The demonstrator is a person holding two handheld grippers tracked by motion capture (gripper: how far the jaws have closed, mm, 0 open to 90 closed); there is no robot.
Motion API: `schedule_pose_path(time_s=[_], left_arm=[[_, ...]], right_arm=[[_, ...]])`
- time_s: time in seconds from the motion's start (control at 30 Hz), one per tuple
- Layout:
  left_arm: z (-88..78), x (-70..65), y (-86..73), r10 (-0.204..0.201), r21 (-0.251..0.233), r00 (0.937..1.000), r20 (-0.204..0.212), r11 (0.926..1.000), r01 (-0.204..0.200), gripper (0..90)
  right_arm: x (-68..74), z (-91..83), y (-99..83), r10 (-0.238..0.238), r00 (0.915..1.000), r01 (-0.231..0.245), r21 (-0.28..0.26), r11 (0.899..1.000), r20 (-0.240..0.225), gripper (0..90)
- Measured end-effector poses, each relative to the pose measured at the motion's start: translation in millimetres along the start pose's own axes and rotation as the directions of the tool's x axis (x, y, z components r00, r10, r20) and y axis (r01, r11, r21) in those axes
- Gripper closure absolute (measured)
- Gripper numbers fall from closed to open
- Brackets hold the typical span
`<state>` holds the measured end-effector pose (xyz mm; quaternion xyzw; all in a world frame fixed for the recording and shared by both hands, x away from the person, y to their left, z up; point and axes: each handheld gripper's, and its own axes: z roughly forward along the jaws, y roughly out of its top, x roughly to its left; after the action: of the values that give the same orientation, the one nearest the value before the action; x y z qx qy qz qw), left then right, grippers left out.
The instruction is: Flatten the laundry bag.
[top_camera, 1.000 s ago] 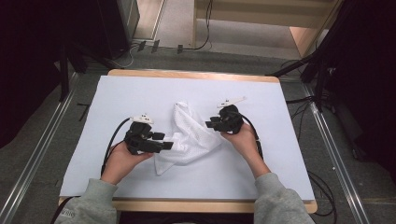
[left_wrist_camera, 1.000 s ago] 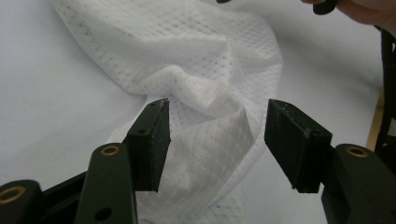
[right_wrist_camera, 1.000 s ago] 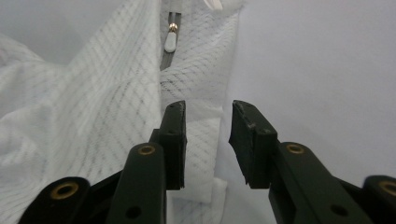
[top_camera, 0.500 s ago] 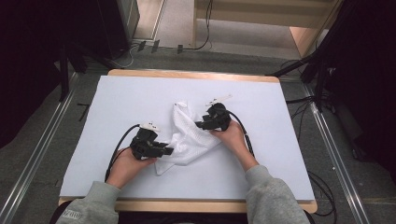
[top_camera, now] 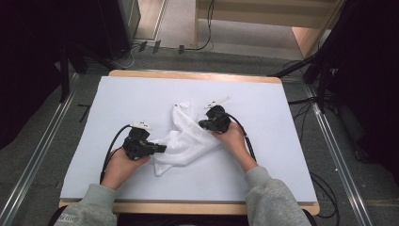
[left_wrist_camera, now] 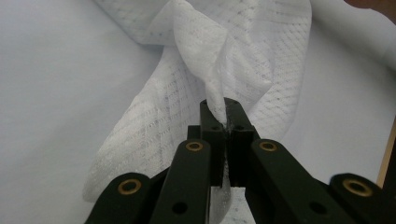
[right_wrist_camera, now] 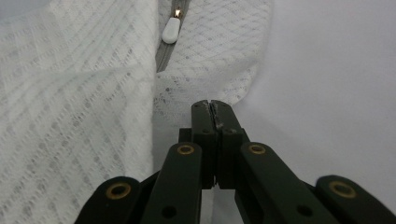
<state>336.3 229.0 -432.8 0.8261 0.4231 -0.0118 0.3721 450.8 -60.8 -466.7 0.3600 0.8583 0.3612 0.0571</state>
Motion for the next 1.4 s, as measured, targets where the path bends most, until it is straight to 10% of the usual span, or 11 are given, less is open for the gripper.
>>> schedule_pose_path(time_s=[0.27, 0.83, 1.07, 1.4], left_arm=[[-15.4, 14.4, 0.0, -0.045, -0.044, 0.9988, -0.020, 0.9981, 0.044, 89.7], [-19.3, 34.5, 0.5, -0.083, -0.078, 0.9952, -0.051, 0.9938, 0.079, 77.5], [-20.2, 34.4, 0.5, -0.075, -0.073, 0.9961, -0.046, 0.9947, 0.072, 71.0], [-22.4, 33.2, -0.5, -0.066, -0.071, 0.9964, -0.053, 0.9955, 0.062, 70.3]], right_arm=[[-8.9, -17.9, 3.9, 0.030, 0.9994, -0.030, -0.041, 0.999, -0.017, 90.0], [-33.7, -37.3, -2.7, 0.088, 0.9910, -0.082, -0.064, 0.995, 0.101, 87.6], [-25.9, -54.7, -2.4, 0.067, 0.9946, -0.058, -0.115, 0.992, 0.080, 82.2], [-7.9, -59.4, -18.8, 0.006, 0.9982, -0.004, -0.046, 0.999, 0.060, 90.0]])
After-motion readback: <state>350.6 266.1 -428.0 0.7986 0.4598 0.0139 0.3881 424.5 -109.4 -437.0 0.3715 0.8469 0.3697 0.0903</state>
